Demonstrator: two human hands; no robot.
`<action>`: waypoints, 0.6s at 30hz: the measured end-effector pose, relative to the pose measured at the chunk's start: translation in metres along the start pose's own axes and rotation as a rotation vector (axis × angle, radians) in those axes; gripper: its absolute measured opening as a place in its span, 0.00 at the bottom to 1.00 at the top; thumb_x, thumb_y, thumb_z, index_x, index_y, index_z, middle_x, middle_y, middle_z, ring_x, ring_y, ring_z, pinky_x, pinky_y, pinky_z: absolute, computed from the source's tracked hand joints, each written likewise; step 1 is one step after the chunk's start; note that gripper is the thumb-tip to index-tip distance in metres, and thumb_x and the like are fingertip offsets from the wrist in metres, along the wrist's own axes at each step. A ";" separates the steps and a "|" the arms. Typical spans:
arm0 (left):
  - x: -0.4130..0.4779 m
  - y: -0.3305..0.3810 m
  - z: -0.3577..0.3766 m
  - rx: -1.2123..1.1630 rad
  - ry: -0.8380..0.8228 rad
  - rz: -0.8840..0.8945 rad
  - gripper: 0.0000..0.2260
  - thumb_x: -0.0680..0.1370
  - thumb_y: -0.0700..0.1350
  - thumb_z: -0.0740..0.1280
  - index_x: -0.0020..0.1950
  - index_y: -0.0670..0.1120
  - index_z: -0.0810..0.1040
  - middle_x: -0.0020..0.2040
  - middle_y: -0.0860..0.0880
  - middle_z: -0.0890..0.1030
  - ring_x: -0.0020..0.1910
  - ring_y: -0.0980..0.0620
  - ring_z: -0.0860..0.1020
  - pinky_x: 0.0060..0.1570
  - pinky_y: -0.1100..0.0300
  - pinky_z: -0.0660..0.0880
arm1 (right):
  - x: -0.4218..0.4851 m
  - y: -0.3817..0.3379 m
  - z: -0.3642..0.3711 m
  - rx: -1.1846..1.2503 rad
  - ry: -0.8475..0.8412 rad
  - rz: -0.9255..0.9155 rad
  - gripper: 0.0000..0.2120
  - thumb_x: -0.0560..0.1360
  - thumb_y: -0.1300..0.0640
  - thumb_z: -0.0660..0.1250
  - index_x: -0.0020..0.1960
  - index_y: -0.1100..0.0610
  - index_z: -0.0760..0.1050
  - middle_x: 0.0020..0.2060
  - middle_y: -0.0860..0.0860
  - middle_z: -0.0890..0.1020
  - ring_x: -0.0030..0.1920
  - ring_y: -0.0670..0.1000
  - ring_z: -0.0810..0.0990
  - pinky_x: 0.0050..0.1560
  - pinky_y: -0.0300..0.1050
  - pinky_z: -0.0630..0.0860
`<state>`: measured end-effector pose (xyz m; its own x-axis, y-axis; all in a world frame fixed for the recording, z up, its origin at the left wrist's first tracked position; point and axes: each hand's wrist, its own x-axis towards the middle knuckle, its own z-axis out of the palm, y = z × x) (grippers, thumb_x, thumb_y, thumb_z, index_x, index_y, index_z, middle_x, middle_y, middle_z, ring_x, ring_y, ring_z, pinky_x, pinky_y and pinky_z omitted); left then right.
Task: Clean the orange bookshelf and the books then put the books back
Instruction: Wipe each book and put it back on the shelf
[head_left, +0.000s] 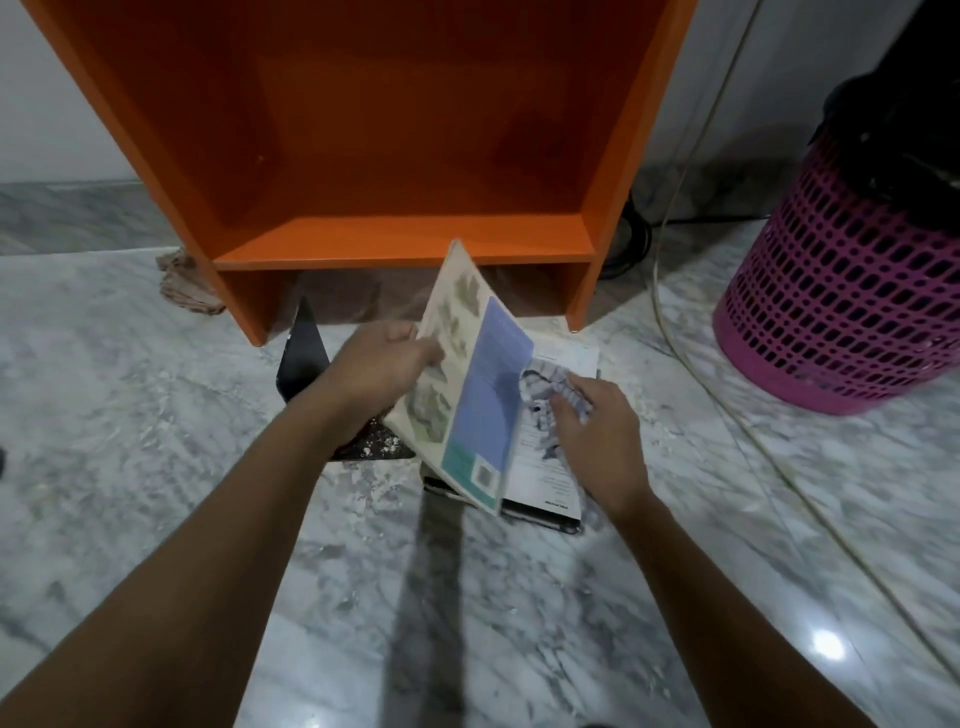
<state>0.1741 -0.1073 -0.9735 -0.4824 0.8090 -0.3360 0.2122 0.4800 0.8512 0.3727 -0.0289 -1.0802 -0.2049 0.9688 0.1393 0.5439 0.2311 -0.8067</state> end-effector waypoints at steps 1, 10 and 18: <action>-0.003 0.016 -0.001 0.129 0.024 0.094 0.09 0.77 0.44 0.66 0.46 0.38 0.80 0.40 0.44 0.84 0.37 0.45 0.83 0.37 0.52 0.79 | 0.003 -0.001 -0.005 0.024 0.018 0.026 0.15 0.79 0.54 0.66 0.65 0.57 0.77 0.58 0.50 0.78 0.58 0.48 0.76 0.54 0.34 0.66; -0.029 0.011 0.097 0.807 -0.154 0.341 0.11 0.78 0.46 0.65 0.56 0.43 0.78 0.50 0.44 0.80 0.49 0.42 0.81 0.45 0.54 0.75 | 0.028 -0.011 -0.051 0.297 0.205 0.160 0.24 0.79 0.49 0.66 0.72 0.57 0.70 0.68 0.49 0.74 0.62 0.39 0.68 0.61 0.35 0.65; -0.014 -0.039 0.126 0.671 -0.334 0.253 0.12 0.79 0.51 0.64 0.37 0.47 0.72 0.35 0.49 0.74 0.38 0.46 0.75 0.39 0.58 0.70 | 0.023 0.009 -0.043 0.191 0.114 0.073 0.20 0.78 0.52 0.68 0.68 0.58 0.74 0.58 0.45 0.75 0.59 0.39 0.71 0.48 0.16 0.63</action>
<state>0.2800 -0.0949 -1.0531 -0.0927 0.9289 -0.3585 0.8001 0.2838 0.5285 0.4080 -0.0003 -1.0591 -0.0713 0.9886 0.1323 0.3874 0.1497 -0.9097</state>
